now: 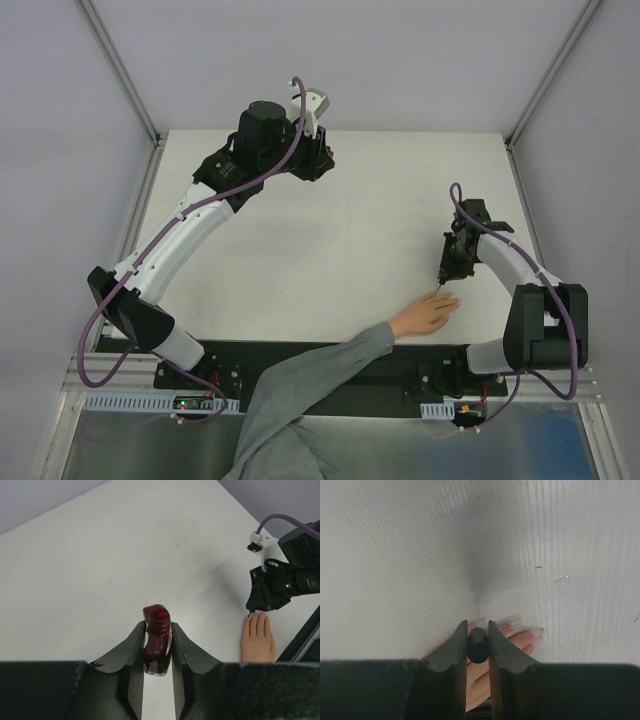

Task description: Paint the nails

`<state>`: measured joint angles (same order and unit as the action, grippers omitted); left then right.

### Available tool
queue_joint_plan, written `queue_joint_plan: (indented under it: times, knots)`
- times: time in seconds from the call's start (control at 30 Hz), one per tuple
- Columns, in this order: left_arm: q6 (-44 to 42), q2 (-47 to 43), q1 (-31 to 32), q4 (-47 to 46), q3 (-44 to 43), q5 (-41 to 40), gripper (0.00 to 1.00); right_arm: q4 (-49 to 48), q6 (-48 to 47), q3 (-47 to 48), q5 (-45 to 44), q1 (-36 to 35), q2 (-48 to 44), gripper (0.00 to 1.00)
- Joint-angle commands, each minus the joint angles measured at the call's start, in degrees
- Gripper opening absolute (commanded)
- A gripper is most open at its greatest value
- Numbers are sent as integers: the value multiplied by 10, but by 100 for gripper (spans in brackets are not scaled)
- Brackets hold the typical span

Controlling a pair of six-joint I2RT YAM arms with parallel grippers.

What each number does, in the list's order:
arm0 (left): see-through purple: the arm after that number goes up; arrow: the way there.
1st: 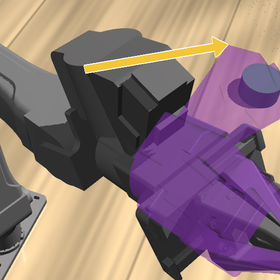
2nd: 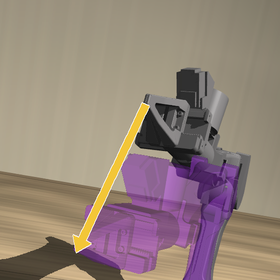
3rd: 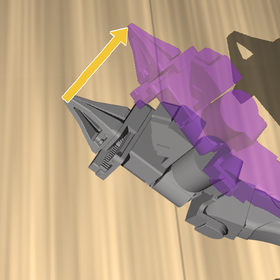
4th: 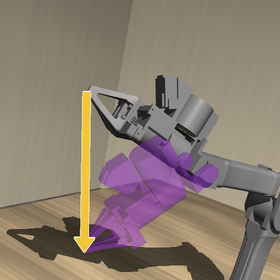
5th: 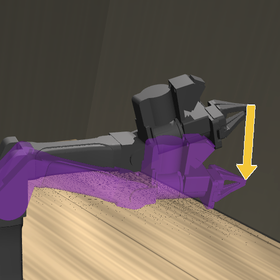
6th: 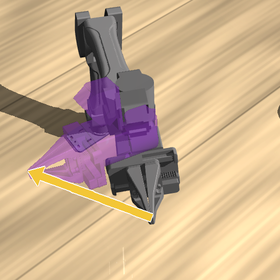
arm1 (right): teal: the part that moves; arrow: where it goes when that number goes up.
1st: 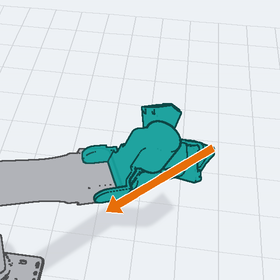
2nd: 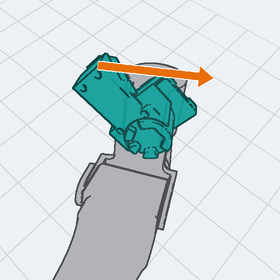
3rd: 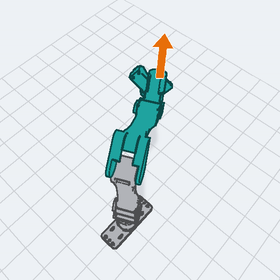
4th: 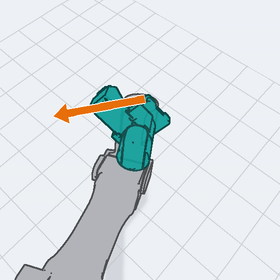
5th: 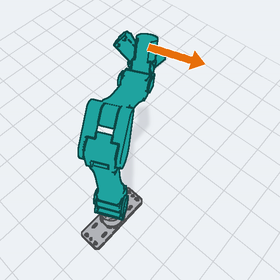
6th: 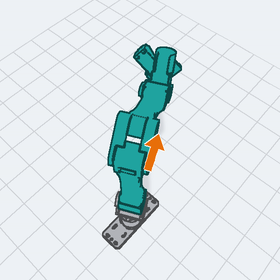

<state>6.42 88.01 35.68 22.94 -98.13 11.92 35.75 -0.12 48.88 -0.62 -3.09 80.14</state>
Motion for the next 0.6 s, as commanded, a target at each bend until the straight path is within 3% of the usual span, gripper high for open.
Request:
queue_joint_plan:
  times: [0.0, 0.57]
  knots:
    - [-7, -3, 4, -11, -27, 6, 0, -9, -8, 14, 1, 3, 6, 0]
    - [-9, 1, 4, -11, -25, 5, 0, -2, -10, 15, 22, 2, 8, 1]
